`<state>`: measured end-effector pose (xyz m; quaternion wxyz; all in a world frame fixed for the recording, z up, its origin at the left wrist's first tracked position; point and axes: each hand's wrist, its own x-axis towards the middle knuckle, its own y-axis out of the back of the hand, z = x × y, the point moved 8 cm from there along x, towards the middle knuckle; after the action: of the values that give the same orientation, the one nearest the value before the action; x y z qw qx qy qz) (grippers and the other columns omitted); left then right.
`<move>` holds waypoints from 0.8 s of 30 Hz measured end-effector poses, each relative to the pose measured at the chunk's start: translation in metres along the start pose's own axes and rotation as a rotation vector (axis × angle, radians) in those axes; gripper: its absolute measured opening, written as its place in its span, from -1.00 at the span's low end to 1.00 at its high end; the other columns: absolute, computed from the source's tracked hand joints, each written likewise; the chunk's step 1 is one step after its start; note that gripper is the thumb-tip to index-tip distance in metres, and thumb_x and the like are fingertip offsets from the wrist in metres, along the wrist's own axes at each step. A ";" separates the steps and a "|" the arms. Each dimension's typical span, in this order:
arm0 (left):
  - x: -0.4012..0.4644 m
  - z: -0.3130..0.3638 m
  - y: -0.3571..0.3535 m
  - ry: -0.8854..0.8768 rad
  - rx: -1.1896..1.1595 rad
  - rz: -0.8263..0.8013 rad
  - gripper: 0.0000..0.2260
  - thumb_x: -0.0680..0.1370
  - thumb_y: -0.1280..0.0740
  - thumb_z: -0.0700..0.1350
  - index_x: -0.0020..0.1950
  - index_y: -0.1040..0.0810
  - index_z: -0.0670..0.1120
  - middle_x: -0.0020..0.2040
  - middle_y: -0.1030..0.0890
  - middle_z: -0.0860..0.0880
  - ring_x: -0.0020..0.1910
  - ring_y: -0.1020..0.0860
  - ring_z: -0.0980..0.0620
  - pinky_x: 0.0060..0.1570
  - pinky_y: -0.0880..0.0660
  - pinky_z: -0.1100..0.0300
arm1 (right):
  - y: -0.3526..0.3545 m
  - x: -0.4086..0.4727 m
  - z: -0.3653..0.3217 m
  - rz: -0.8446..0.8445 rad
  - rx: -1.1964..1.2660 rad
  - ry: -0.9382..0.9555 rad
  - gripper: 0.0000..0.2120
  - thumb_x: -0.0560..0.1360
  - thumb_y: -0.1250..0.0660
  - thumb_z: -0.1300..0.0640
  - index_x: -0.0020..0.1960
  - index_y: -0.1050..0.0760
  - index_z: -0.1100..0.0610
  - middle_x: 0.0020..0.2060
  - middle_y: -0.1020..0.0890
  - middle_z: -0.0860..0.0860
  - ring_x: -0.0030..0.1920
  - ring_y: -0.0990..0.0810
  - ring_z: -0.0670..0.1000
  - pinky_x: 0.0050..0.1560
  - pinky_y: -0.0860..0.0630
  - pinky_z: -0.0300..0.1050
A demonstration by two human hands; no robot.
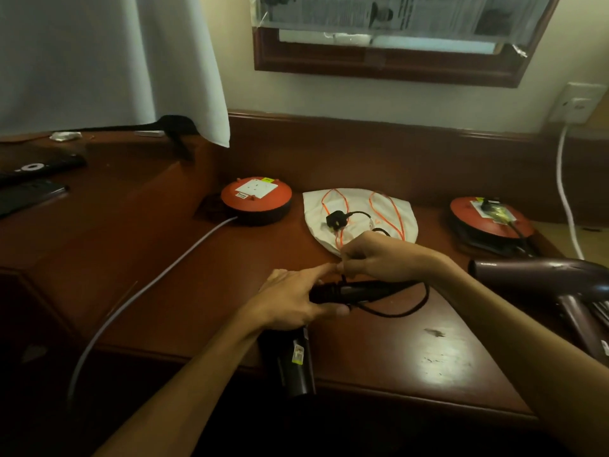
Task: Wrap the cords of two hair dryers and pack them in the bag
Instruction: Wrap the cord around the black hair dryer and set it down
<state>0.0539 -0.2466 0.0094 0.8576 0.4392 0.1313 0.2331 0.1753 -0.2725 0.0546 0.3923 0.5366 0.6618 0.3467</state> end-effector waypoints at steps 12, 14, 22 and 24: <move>0.006 -0.004 0.008 -0.021 -0.009 0.239 -0.55 0.45 -0.33 0.46 0.32 -0.34 0.58 -0.23 -0.61 0.33 -0.11 -0.67 0.13 -0.07 -0.58 0.09 | -0.019 -0.050 -0.039 -0.032 -0.498 -0.084 -0.79 0.62 -0.23 0.21 0.24 -0.49 0.10 -0.12 -0.53 0.00 -0.20 -0.51 0.01 -0.20 -0.51 -0.11; 0.008 -0.006 0.010 0.002 -0.058 0.253 -0.56 0.41 -0.34 0.45 0.28 -0.43 0.56 -0.19 -0.65 0.31 -0.12 -0.67 0.15 -0.08 -0.59 0.10 | -0.023 -0.053 -0.041 0.007 -0.504 -0.094 -0.76 0.62 -0.21 0.24 0.27 -0.48 0.12 0.02 -0.59 0.08 -0.11 -0.57 0.08 -0.09 -0.57 -0.03; 0.010 -0.017 0.014 0.080 -0.104 0.358 -0.59 0.41 -0.53 0.28 0.24 -0.62 0.32 -0.22 -0.65 0.30 -0.21 -0.64 0.23 -0.11 -0.59 0.18 | -0.029 -0.058 -0.017 0.140 -0.378 -0.110 -0.69 0.58 -0.26 0.21 0.30 -0.44 0.01 0.08 -0.60 0.04 -0.03 -0.60 0.11 -0.06 -0.62 0.10; 0.009 -0.026 0.023 0.119 -0.094 0.424 -0.62 0.41 -0.52 0.27 0.21 -0.61 0.35 -0.21 -0.67 0.27 -0.19 -0.66 0.20 -0.12 -0.59 0.16 | -0.033 -0.068 -0.011 0.154 -0.370 -0.117 -0.69 0.60 -0.26 0.19 0.30 -0.43 -0.06 0.08 -0.60 -0.02 0.00 -0.59 0.09 -0.05 -0.61 0.11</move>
<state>0.0438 -0.2119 0.0131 0.7997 0.4020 0.0754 0.4396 0.1585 -0.3454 0.0408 0.4941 0.5237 0.5201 0.4596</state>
